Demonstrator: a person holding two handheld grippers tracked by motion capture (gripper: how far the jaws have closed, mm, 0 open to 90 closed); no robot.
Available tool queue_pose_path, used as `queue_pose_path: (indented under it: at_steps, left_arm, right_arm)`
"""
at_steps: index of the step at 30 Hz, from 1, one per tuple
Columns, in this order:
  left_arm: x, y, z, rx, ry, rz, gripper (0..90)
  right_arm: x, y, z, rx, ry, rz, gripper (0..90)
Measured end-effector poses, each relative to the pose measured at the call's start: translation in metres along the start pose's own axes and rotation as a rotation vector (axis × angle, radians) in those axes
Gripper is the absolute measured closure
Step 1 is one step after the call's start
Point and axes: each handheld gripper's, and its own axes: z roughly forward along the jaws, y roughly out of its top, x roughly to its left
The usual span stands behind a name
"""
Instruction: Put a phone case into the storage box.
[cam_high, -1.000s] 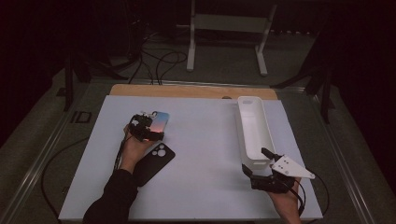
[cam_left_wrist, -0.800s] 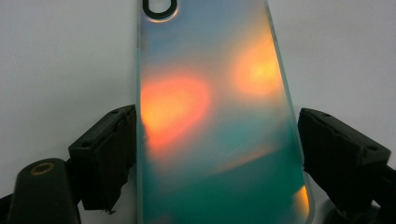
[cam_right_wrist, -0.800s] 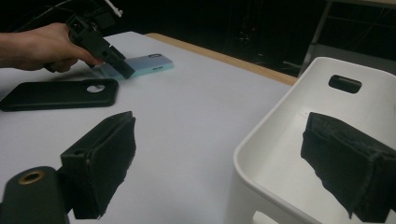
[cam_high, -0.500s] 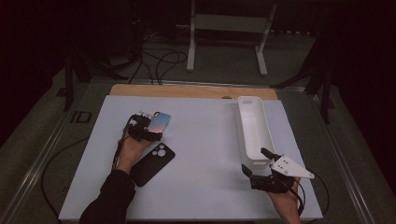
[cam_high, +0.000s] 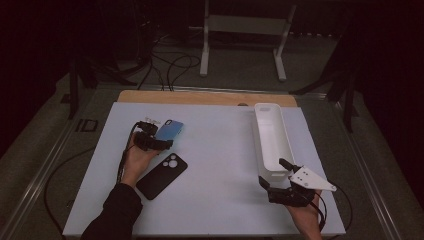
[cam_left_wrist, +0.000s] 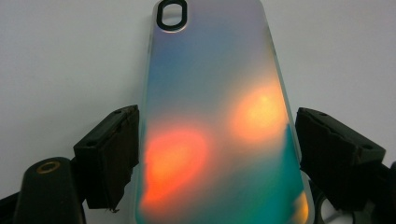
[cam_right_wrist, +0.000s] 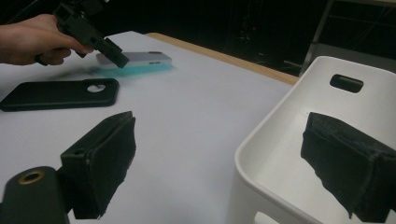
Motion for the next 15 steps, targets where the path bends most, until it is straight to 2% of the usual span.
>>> queue_pose_path:
  at_steps: [5, 8, 12, 15]
  left_arm:
    - [-0.001, 0.001, -0.01, -0.044, -0.032, -0.015, 17.1]
    - [-0.004, 0.001, -0.016, -0.068, -0.046, -0.009, 17.1]
    - [-0.01, 0.0, -0.024, -0.093, -0.068, 0.013, 17.1]
    - [-0.015, 0.0, -0.032, -0.113, -0.079, 0.036, 17.1]
  right_arm:
    - [-0.001, 0.001, 0.0, -0.003, 0.007, 0.007, 10.0]
    - [-0.003, 0.005, 0.001, -0.007, 0.012, 0.018, 10.0]
    - [-0.008, 0.015, 0.002, -0.008, 0.026, 0.001, 10.0]
    - [-0.015, 0.025, 0.007, 0.014, 0.045, -0.025, 10.0]
